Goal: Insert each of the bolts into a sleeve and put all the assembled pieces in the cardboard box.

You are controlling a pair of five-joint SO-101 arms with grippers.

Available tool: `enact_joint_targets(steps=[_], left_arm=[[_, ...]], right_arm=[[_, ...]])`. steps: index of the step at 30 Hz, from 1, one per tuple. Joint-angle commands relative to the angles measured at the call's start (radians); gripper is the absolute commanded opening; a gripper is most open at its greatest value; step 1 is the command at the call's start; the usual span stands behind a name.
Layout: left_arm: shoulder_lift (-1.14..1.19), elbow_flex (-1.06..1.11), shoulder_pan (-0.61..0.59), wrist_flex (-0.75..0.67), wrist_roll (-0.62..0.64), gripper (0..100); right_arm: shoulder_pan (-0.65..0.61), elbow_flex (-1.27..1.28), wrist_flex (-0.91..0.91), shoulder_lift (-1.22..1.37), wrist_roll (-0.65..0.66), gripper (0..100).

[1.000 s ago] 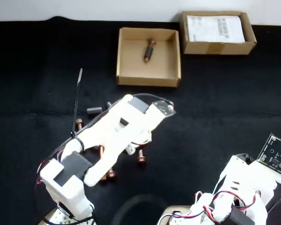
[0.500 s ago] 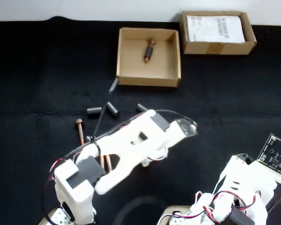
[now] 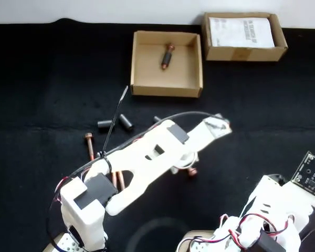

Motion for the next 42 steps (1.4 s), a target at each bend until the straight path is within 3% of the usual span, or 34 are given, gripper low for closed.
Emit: enact_joint_targets(steps=[1, 13, 17, 21, 30, 33, 42], left_arm=[[-0.002, -0.039, -0.021, -0.064, -0.002, 1], [-0.073, -0.124, -0.012, 0.005, -0.002, 1], [-0.113, -0.171, 0.027, 0.129, -0.011, 1], [-0.107, -0.156, 0.104, 0.236, -0.13, 1], [-0.025, -0.107, 0.117, 0.107, -0.15, 1], [0.025, -0.108, 0.122, 0.081, -0.226, 1], [0.094, -0.257, 0.113, 0.173, -0.272, 1]], right_arm=[[0.019, 0.001, -0.016, -0.007, 0.011, 0.6], [0.01, 0.021, -0.019, -0.002, 0.011, 0.6], [0.013, 0.074, -0.044, -0.007, 0.011, 0.6], [0.012, 0.076, -0.065, -0.007, 0.011, 0.6], [0.018, 0.076, -0.076, -0.007, 0.011, 0.6], [0.018, 0.074, -0.076, -0.007, 0.011, 0.6], [0.012, 0.074, -0.081, -0.002, 0.011, 0.6]])
